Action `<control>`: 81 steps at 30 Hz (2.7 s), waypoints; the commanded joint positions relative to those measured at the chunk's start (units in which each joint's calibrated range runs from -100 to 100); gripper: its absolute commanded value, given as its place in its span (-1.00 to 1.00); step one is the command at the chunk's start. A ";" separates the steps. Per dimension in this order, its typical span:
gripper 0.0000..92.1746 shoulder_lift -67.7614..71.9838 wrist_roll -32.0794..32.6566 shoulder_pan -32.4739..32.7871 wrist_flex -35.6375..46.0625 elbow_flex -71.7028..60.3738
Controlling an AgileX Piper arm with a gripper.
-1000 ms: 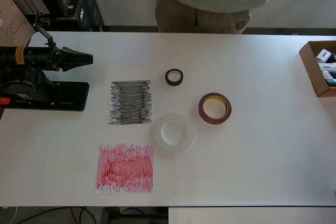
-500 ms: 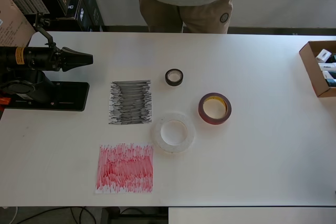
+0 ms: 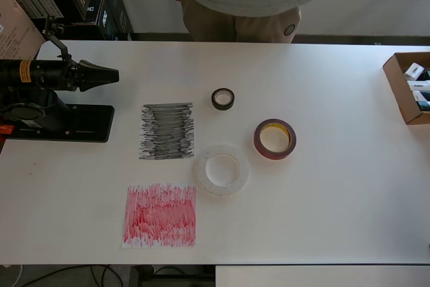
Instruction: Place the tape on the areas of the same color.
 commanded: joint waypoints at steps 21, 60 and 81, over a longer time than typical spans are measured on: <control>-1.00 -0.38 -0.31 -0.22 -15.38 -1.81; -1.00 45.46 3.21 -0.37 54.11 -68.60; -1.00 80.35 2.63 -2.11 78.04 -94.68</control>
